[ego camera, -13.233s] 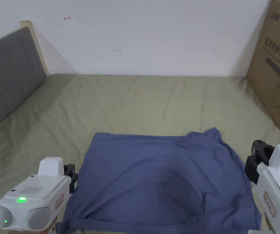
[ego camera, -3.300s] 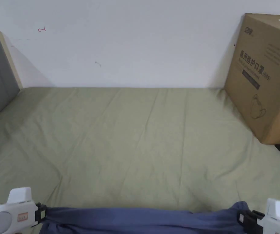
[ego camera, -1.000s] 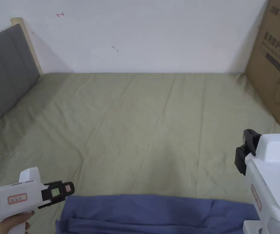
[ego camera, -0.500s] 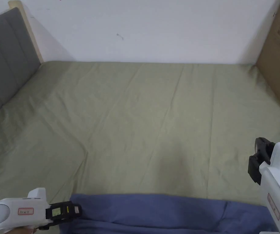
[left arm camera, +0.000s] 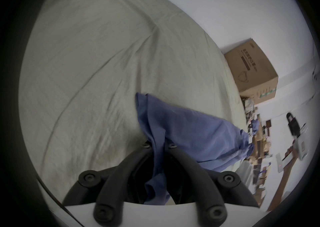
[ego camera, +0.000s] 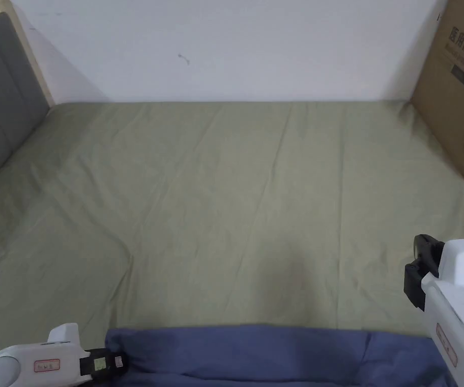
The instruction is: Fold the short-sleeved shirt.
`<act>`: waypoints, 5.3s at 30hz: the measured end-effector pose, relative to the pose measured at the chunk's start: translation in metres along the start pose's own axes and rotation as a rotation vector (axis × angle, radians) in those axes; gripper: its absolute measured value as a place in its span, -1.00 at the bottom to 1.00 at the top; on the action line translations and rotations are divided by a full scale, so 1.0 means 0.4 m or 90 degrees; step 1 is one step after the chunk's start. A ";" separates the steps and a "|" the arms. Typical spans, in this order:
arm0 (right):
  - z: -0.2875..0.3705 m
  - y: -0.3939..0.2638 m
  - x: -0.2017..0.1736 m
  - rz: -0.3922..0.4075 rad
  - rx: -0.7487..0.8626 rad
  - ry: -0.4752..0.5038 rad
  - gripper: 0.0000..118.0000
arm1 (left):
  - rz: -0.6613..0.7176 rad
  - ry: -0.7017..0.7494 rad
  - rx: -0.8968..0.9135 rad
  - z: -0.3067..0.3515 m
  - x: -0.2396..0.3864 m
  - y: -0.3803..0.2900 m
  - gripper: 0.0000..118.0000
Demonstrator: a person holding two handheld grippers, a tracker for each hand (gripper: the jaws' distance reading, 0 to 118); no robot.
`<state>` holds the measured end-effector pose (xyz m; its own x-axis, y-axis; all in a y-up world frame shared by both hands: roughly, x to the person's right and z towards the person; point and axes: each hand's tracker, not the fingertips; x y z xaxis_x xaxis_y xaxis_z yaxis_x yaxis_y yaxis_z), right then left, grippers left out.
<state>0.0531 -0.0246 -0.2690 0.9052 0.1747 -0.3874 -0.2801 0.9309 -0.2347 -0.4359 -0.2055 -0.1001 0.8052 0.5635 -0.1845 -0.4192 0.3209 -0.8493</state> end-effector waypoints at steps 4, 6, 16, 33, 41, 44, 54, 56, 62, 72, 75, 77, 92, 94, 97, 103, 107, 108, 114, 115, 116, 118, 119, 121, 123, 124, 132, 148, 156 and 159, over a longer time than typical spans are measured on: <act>0.001 0.010 0.004 0.001 0.006 0.000 -1.00 | -0.092 0.043 0.020 0.054 0.131 -0.008 -0.89; 0.005 0.016 0.007 -0.003 0.011 0.002 -1.00 | -0.113 0.074 0.038 0.083 0.151 -0.005 -0.90; 0.023 0.023 0.016 -0.013 0.028 0.007 -1.00 | -0.086 0.159 0.084 0.241 0.079 -0.011 -0.91; 0.077 0.010 0.085 -0.036 0.044 0.005 -1.00 | -0.152 0.050 -0.011 0.046 0.426 0.085 -0.91; 0.097 -0.004 0.133 -0.042 0.040 -0.013 -1.00 | -0.186 0.061 -0.094 -0.223 0.533 0.083 -0.91; 0.104 -0.012 0.147 -0.044 0.037 -0.021 -1.00 | -0.180 0.087 -0.141 -0.324 0.522 0.074 -0.91; 0.109 -0.017 0.169 -0.053 0.029 -0.032 -1.00 | -0.154 0.075 -0.119 -0.288 0.578 0.074 0.41; 0.113 -0.009 0.167 -0.052 0.033 -0.029 -1.00 | -0.151 0.056 -0.062 -0.233 0.605 0.071 0.76; 0.120 0.007 0.164 -0.043 0.044 -0.024 -1.00 | -0.189 0.091 0.082 -0.097 0.596 0.047 0.75; 0.121 0.004 0.172 -0.048 0.038 -0.025 -1.00 | -0.206 0.119 0.179 -0.109 0.455 -0.030 -0.93; 0.121 0.001 0.175 -0.048 0.034 -0.026 -1.00 | -0.192 0.102 0.153 -0.139 0.444 -0.051 -0.99; 0.120 -0.002 0.179 -0.047 0.031 -0.028 -1.00 | -0.196 0.101 0.137 -0.167 0.451 -0.067 -1.00; 0.116 -0.028 0.211 -0.054 0.009 -0.043 -1.00 | -0.209 -0.046 -0.041 -0.418 0.621 -0.141 -1.00; 0.117 -0.031 0.215 -0.052 0.006 -0.045 -1.00 | -0.209 -0.038 -0.055 -0.436 0.630 -0.133 -1.00; 0.122 -0.032 0.219 -0.056 0.006 -0.048 -1.00 | -0.201 -0.040 -0.061 -0.426 0.623 -0.124 -1.00; 0.126 -0.024 0.219 -0.057 0.010 -0.049 -1.00 | -0.139 -0.112 -0.016 -0.285 0.607 -0.091 -1.00; 0.127 -0.008 0.205 -0.052 0.018 -0.044 -1.00 | -0.117 -0.135 0.015 -0.142 0.549 -0.053 -1.00; 0.125 -0.005 0.202 -0.051 0.019 -0.042 -1.00 | -0.100 -0.141 0.016 -0.112 0.525 -0.042 -1.00; 0.110 0.007 0.162 -0.042 0.021 -0.026 -1.00 | 0.036 -0.173 0.016 0.023 0.327 -0.012 -0.76; 0.107 0.007 0.155 -0.041 0.019 -0.023 -1.00 | 0.043 -0.169 0.018 0.029 0.290 -0.014 -0.56; 0.104 0.008 0.149 -0.039 0.017 -0.020 -1.00 | 0.047 -0.166 0.019 0.035 0.267 -0.016 -0.30; 0.098 0.007 0.135 -0.035 0.013 -0.013 -1.00 | -0.048 -0.063 0.071 0.038 0.215 -0.015 0.43; 0.095 0.007 0.130 -0.034 0.012 -0.010 -1.00 | -0.041 -0.056 0.064 0.035 0.224 -0.025 0.70; 0.086 0.006 0.120 -0.032 0.007 -0.005 -1.00 | -0.025 -0.040 0.053 0.023 0.196 -0.032 0.89; 0.080 0.006 0.110 -0.028 0.002 -0.003 -1.00 | -0.002 -0.036 0.057 0.006 0.161 -0.035 0.88; 0.076 0.006 0.107 -0.025 0.000 -0.002 -1.00 | 0.016 -0.045 0.046 -0.005 0.144 -0.034 0.86; 0.060 -0.004 0.102 -0.017 -0.017 -0.006 -1.00 | 0.035 -0.089 -0.005 -0.081 0.110 -0.029 0.25; 0.060 -0.013 0.126 -0.028 -0.027 -0.009 -1.00 | -0.098 -0.015 0.012 -0.086 0.216 -0.016 -0.87; 0.065 0.002 0.130 -0.041 -0.011 -0.005 -1.00 | -0.156 0.061 0.030 0.024 0.231 -0.005 -0.89; 0.069 0.004 0.129 -0.045 -0.006 0.002 -1.00 | -0.157 0.095 0.045 0.081 0.206 0.003 -0.89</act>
<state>0.1082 -0.0052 -0.2648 0.9216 0.1078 -0.3729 -0.2186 0.9379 -0.2693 -0.3838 -0.1340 -0.1002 0.9367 0.3461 -0.0519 -0.2275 0.4893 -0.8419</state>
